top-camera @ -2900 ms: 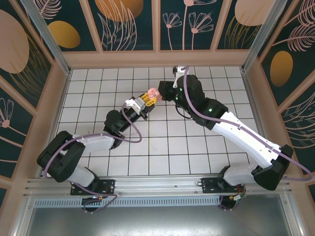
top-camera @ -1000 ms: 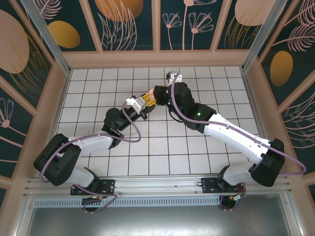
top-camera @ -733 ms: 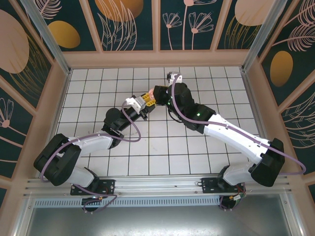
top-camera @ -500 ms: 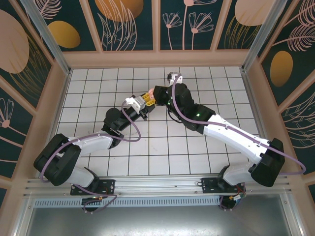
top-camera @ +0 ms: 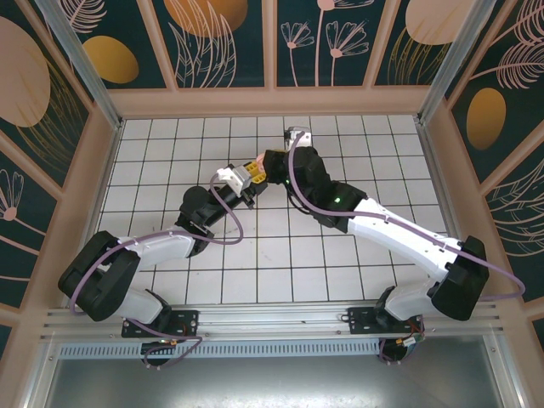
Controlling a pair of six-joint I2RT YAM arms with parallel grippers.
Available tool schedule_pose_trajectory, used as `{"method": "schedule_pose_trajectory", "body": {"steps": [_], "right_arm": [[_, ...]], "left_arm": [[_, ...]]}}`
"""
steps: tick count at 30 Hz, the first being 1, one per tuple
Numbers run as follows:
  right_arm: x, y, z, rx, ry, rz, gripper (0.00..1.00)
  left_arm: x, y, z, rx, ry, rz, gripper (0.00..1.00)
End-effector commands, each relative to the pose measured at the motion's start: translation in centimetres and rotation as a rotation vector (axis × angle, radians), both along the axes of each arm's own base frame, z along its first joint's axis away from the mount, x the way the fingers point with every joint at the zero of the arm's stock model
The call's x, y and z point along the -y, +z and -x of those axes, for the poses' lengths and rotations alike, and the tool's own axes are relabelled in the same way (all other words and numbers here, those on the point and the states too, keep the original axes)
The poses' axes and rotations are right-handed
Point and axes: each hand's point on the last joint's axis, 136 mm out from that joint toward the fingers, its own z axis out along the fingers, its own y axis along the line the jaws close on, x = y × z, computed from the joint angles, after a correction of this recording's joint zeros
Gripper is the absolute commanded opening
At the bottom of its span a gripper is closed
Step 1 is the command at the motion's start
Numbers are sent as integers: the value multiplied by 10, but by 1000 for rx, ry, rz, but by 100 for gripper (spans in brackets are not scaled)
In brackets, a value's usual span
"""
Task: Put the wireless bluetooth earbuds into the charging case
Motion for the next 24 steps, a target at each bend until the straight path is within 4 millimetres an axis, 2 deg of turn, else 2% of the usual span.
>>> {"method": "schedule_pose_trajectory", "body": {"steps": [1,8,17,24], "right_arm": [[-14,-36,10,-52,65,130,17],[-14,-40,14,-60,74,121,17],[-18,-40,28,-38,137,97,17],[-22,-43,24,-53,127,119,18]], "left_arm": [[-2,51,15,140,-34,99,0],[-2,52,13,140,-29,101,0],[-3,55,12,131,-22,113,0],[-2,53,11,120,-27,113,0]]}}
